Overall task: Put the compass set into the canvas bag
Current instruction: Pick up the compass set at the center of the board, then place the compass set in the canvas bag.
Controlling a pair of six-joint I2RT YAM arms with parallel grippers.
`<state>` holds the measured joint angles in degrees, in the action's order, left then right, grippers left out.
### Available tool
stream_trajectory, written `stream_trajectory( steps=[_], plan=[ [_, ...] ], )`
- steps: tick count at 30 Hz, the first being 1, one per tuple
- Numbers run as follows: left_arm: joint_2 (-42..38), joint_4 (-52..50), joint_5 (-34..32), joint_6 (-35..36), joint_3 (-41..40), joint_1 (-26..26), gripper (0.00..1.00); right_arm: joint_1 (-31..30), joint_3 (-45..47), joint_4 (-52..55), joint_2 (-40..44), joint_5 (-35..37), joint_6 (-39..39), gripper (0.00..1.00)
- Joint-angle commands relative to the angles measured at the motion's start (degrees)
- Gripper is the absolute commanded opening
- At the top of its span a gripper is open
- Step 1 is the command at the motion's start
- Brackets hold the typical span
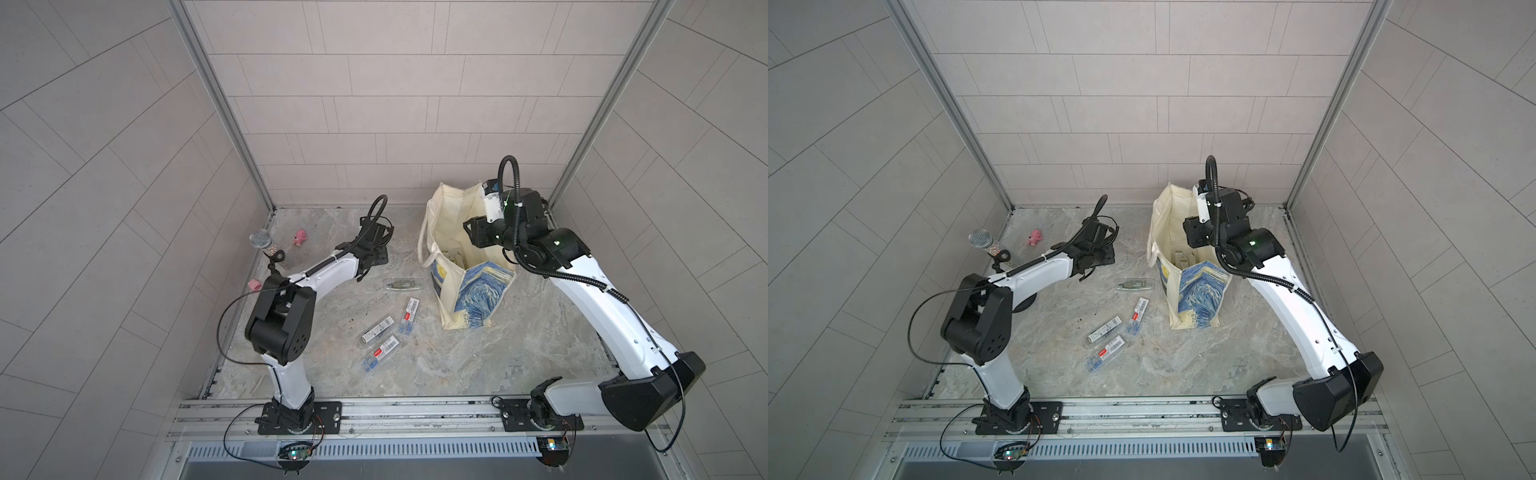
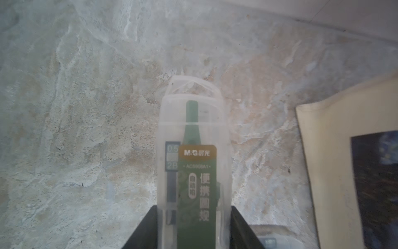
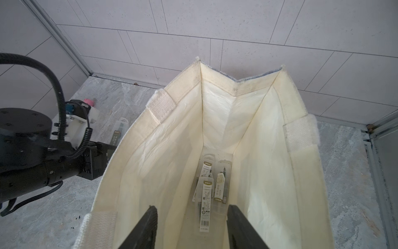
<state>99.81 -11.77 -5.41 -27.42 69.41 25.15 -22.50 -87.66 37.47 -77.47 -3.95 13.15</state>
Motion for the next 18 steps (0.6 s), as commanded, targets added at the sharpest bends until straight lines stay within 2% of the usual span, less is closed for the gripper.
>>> stream_trajectory(
  steps=[1, 5, 11, 18],
  plan=[
    [-5.9, 6.0, 2.1, 1.2, -4.6, 0.1, 0.33, -0.3, 0.8, -1.8, -0.2, -2.1, 1.2, 0.57],
    [-15.1, 7.1, 2.7, 2.6, -10.0, 0.3, 0.31, -0.3, 0.3, -2.7, -1.8, -5.2, 2.4, 0.57],
    [-29.9, 9.8, 8.6, 6.9, -18.0, 0.9, 0.31, -0.3, -0.3, -4.5, -2.5, -9.3, 4.4, 0.59],
    [-40.6, 12.9, 15.1, 10.8, -23.3, 1.8, 0.3, -4.2, -3.6, -6.0, -5.6, -12.8, 6.1, 0.61]
  ],
)
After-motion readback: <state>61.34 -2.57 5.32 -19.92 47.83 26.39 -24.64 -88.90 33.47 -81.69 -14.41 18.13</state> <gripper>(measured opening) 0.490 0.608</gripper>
